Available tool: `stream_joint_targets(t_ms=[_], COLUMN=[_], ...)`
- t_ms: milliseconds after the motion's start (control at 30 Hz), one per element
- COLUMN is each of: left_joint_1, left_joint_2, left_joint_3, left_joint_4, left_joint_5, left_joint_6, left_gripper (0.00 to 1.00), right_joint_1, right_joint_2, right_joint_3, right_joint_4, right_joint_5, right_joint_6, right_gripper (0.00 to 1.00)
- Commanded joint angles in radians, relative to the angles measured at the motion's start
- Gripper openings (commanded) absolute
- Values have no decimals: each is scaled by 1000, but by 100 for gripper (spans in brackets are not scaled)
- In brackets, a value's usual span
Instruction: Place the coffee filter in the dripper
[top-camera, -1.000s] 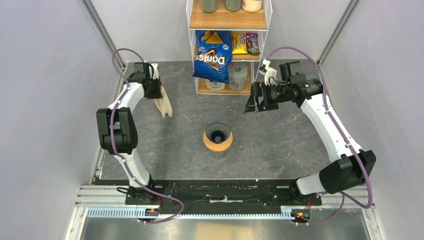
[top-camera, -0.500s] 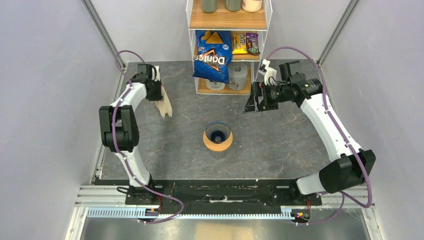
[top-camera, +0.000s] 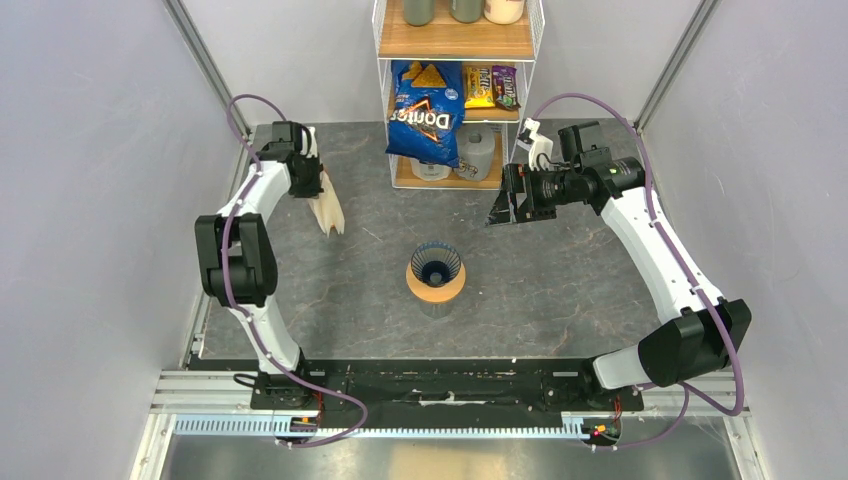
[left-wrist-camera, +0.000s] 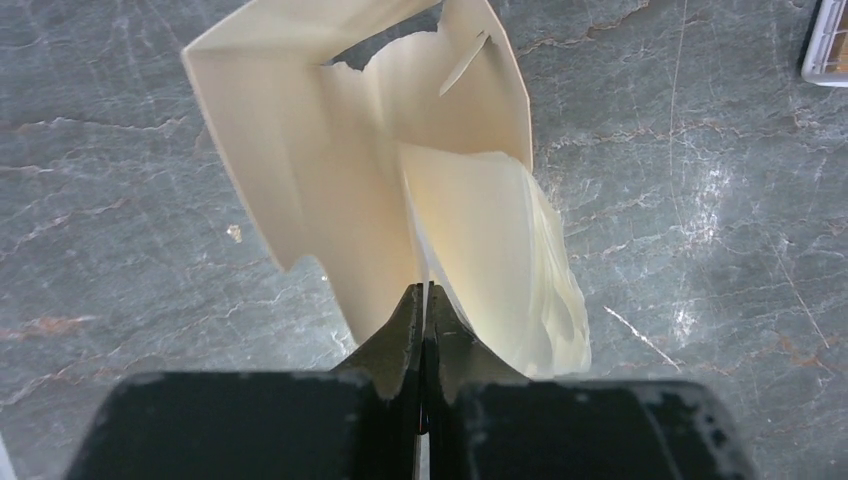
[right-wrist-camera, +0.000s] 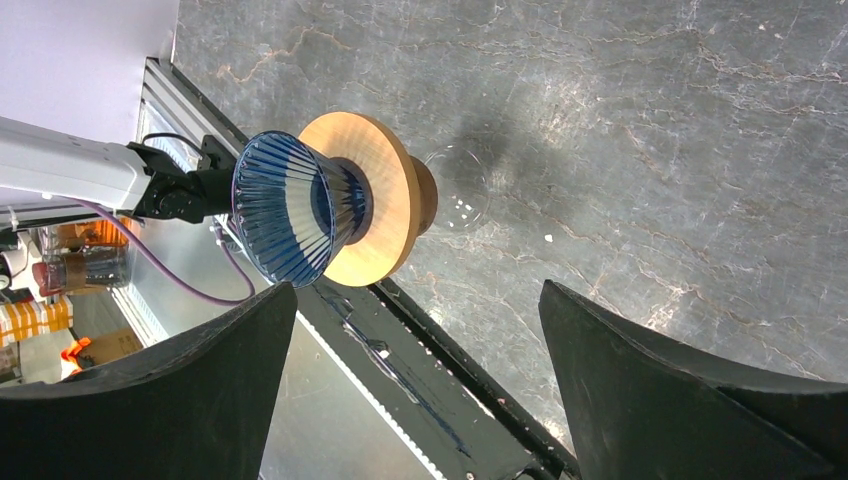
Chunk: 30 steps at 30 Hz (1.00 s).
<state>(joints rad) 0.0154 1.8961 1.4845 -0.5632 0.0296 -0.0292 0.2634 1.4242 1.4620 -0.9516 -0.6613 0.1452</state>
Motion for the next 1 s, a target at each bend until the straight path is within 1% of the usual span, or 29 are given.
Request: stream_joint_targets(t_ms=[0, 200, 333, 400, 433, 467, 600, 667, 700, 767, 867, 933, 967], left_joint_1=[-2, -3, -3, -4, -3, -3, -3, -3, -28, -65, -91, -103, -112], left_joint_2=[-84, -157, -241, -300, -337, -371, -501, -544, -560, -601, -632, -629, -622], left_joint_3=[80, 122, 120, 116, 113, 107, 71, 63, 65, 73, 81, 97, 109], left_joint_4=[-80, -193, -278, -304, -311, -311, -235, -168, -126, -73, 1, 39, 41], left_joint_5=[-25, -10, 6, 95, 164, 263, 543, 656, 689, 670, 664, 730, 777], left_joint_6=[-8, -11, -25, -43, -56, -68, -222, -305, -337, -395, -465, -501, -505], left_gripper=[2, 2, 2, 2, 2, 2, 2, 2, 2, 2, 2, 2, 2], right_joint_1=[-5, -6, -6, -6, -6, -4, 25, 75, 100, 149, 226, 266, 273], right_joint_2=[-10, -31, -75, -108, -131, -153, -201, -195, -187, -167, -141, -122, -108], right_joint_3=[22, 25, 0, -20, -30, -44, -81, -59, -43, 4, 65, 92, 110], right_joint_4=[19, 23, 57, 98, 131, 164, 336, 387, 404, 435, 495, 535, 548], right_joint_5=[-35, -59, -78, -65, -47, -30, 47, 105, 140, 203, 309, 348, 323], right_joint_6=[-9, -16, -1, 18, 35, 56, 111, 108, 101, 87, 66, 45, 40], right_gripper=[99, 99, 99, 99, 99, 99, 99, 99, 99, 99, 99, 99, 99])
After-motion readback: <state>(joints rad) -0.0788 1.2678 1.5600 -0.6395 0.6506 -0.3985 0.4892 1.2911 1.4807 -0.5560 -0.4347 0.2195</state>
